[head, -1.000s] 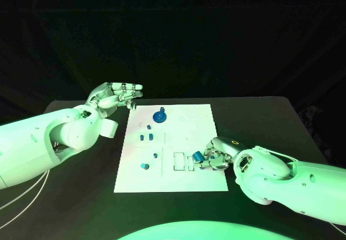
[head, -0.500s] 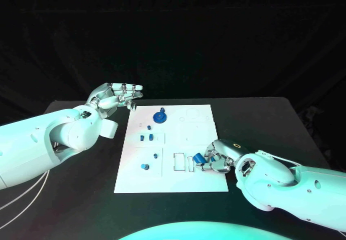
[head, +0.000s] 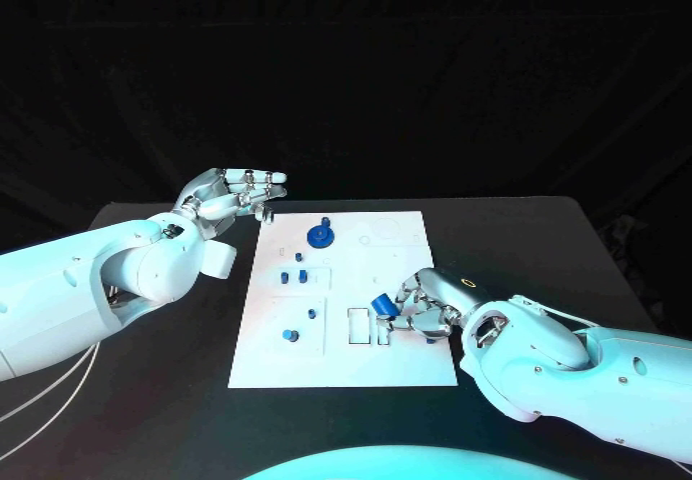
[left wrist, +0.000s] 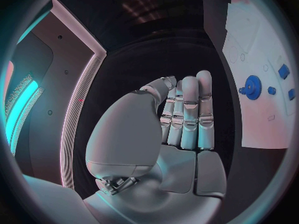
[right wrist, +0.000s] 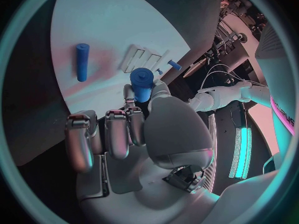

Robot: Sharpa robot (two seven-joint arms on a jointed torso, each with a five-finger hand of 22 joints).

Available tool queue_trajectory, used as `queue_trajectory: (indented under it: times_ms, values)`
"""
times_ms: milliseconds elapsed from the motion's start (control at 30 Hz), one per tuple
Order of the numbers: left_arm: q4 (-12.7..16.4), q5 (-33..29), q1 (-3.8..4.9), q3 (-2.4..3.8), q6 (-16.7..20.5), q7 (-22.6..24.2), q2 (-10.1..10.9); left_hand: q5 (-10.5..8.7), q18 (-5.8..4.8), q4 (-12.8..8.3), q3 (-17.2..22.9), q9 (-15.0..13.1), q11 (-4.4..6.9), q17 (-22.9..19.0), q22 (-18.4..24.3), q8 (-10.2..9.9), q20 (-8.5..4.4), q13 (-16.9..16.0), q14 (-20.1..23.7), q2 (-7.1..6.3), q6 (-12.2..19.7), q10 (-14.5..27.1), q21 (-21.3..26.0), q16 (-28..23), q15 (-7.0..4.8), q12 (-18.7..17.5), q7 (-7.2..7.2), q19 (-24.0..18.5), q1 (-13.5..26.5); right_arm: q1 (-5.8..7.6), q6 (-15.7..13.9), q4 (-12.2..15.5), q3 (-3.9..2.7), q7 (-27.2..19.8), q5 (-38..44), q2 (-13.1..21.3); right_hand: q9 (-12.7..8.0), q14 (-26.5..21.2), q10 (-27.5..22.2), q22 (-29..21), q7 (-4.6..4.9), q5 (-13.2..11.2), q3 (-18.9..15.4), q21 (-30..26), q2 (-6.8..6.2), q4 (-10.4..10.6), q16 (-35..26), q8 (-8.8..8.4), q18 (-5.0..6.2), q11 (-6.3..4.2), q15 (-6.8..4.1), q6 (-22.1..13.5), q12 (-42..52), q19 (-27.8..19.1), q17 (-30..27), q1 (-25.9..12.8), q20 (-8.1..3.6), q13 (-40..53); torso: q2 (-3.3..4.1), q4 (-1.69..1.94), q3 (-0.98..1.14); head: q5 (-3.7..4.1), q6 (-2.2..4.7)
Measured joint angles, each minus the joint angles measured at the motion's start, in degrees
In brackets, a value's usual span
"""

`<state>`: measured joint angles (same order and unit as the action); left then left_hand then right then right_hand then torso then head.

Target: Assemble the parts on the task board

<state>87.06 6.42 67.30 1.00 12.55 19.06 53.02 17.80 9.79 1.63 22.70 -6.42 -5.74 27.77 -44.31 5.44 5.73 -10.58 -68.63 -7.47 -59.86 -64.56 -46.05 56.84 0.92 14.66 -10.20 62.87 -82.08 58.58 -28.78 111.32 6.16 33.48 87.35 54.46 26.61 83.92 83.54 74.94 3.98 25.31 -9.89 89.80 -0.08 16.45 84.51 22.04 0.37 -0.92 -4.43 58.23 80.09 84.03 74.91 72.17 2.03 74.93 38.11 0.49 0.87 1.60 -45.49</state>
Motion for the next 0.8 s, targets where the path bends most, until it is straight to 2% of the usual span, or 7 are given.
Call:
queue_trajectory:
  times_ms: [67,233,367,500,600,733,800]
  values:
    - [0.0,0.0,0.00,0.00,0.0,0.0,0.0,0.00,0.00,0.0,0.0,0.0,0.00,0.0,0.0,0.0,0.00,0.0,0.0,0.00,0.0,0.0,0.0,0.0,0.00,0.0,0.00,0.0,0.0,0.02,0.1,-0.4,0.00,0.0,-0.7,-0.9,0.0,0.0,0.1,0.0,0.00,0.3,-0.2,0.0,0.11,0.2,0.0,0.05,0.01,-0.12,0.00,0.0,0.0,-0.2,0.0,-0.1,-0.21,0.0,0.01,-0.03,0.01,-0.08,-0.05]
    - [0.0,0.0,0.00,0.00,0.0,0.0,0.0,0.00,0.00,0.0,0.0,0.0,0.00,0.0,0.0,0.0,0.00,0.0,0.0,0.00,0.0,0.0,0.0,0.0,0.00,0.0,0.00,0.0,0.0,0.06,1.5,-1.9,0.02,0.0,-2.6,-3.1,0.0,0.0,0.2,0.0,0.00,0.3,-0.9,0.0,1.84,0.3,0.0,0.08,0.00,-0.21,0.00,0.0,0.0,0.0,0.0,-1.8,-0.41,0.1,0.05,-0.03,-0.03,-0.14,-0.14]
    - [0.1,0.0,-0.01,0.00,0.0,0.0,-0.1,0.00,0.00,0.0,0.0,0.0,0.00,0.0,0.0,0.0,0.00,0.0,0.0,0.00,0.0,0.0,0.0,0.0,0.00,0.0,0.00,0.0,0.0,0.00,3.0,-3.2,0.08,0.0,-3.8,-4.8,2.9,0.2,0.2,0.0,0.00,-0.9,-1.7,0.0,2.95,0.2,0.0,0.09,0.01,-0.20,-0.20,0.0,0.2,0.0,0.0,-3.0,-0.41,0.2,0.05,-0.03,-0.02,-0.16,-0.23]
    - [0.1,0.0,-0.01,0.00,-0.1,0.0,-0.1,0.00,0.00,0.0,0.0,0.0,0.00,0.0,0.0,0.0,0.00,0.0,0.0,0.00,0.0,0.0,0.0,0.0,0.00,0.0,0.00,0.0,0.0,-0.06,4.3,-4.2,0.12,0.1,-4.7,-6.2,3.7,0.1,0.2,0.0,-0.03,-1.9,-2.3,0.0,3.21,0.2,0.0,0.14,0.01,-0.21,-0.28,0.0,0.2,0.0,0.0,-4.4,-0.41,0.1,0.05,0.00,0.00,-0.26,-0.32]
    - [0.1,0.0,-0.01,0.00,-0.1,0.0,-0.1,0.00,0.00,0.0,0.0,0.0,0.00,0.0,0.0,0.0,0.00,0.0,0.0,0.00,0.0,0.0,0.0,0.0,0.00,0.0,0.00,0.0,0.0,-0.09,5.2,-4.8,0.14,0.1,-5.2,-6.8,4.1,0.0,0.4,0.0,-0.55,-2.3,-2.7,0.0,3.43,0.3,0.0,0.14,0.01,-0.42,-0.40,0.6,-0.1,0.0,0.0,-5.1,-0.40,0.0,0.05,-0.02,0.01,-0.35,-0.35]
    - [0.1,0.0,0.00,0.00,-0.1,0.0,-0.1,0.00,0.00,0.0,0.0,0.0,0.00,0.0,0.0,0.0,0.00,0.0,0.0,0.00,0.0,0.0,0.0,0.0,0.00,0.0,0.01,0.0,0.0,-0.11,5.9,-5.3,0.15,0.2,-5.5,-7.3,4.5,0.0,0.4,0.0,-0.73,-2.6,-3.0,0.0,3.69,0.2,0.0,0.14,0.01,-0.41,-0.40,0.8,-0.1,-0.2,0.0,-5.4,-0.59,0.1,0.05,-0.06,0.00,-0.44,-0.39]
    - [0.1,0.0,0.00,0.00,-0.1,0.0,-0.1,0.00,0.00,0.0,0.0,0.0,0.00,0.0,0.0,0.0,0.00,0.0,0.0,0.00,0.0,0.0,0.0,0.0,0.00,0.0,0.00,0.0,0.0,-0.11,6.2,-5.5,0.15,0.2,-5.6,-7.4,4.7,0.0,0.4,0.0,-1.23,-3.0,-3.4,0.0,3.82,0.2,0.0,0.14,0.01,-0.42,-0.40,1.3,-0.2,-0.1,0.0,-6.0,-0.72,0.0,0.05,-0.09,0.02,-0.47,-0.43]
